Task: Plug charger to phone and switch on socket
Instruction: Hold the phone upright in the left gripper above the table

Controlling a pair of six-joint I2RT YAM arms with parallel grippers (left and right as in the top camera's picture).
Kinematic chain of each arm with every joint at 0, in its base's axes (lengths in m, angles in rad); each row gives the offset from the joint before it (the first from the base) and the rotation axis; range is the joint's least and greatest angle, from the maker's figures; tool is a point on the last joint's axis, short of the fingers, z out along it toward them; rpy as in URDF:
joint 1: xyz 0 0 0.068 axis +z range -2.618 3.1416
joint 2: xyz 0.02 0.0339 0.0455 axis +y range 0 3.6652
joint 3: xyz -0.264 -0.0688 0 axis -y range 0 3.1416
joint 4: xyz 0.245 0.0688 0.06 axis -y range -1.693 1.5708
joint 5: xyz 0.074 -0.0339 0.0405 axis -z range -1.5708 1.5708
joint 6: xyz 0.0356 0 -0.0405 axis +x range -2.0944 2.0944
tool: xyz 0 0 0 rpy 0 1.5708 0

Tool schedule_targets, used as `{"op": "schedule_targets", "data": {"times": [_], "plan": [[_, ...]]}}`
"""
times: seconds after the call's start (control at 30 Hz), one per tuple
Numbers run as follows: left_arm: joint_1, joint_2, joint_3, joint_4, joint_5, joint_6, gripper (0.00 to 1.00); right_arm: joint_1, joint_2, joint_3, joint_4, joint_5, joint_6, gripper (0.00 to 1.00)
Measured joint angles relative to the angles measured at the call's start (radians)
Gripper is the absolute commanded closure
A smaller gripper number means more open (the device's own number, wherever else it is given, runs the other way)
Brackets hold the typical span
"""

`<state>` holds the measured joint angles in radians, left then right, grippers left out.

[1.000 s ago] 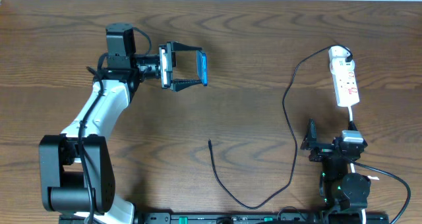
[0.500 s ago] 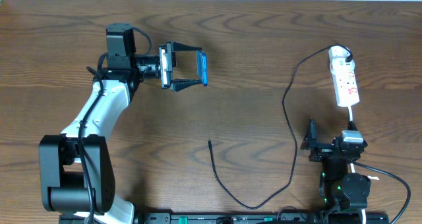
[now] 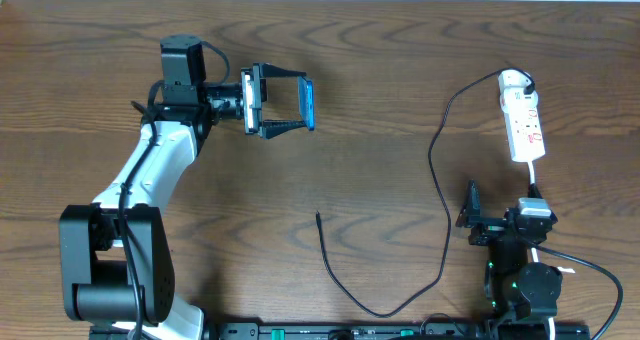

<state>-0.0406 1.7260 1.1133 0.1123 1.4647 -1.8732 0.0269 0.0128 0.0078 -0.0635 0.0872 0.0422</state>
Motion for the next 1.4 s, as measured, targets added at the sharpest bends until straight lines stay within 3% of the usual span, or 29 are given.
{"op": "schedule_targets", "data": {"times": [0.57, 1.4], "plan": [[0.0, 0.0, 0.0, 0.0, -0.001, 0.097, 0.93, 0.0, 0.0, 0.0, 0.0, 0.0, 0.0, 0.01], [0.0, 0.0, 0.0, 0.0, -0.129, 0.622, 0.93, 0.0, 0.0, 0.0, 0.0, 0.0, 0.0, 0.01]]}}
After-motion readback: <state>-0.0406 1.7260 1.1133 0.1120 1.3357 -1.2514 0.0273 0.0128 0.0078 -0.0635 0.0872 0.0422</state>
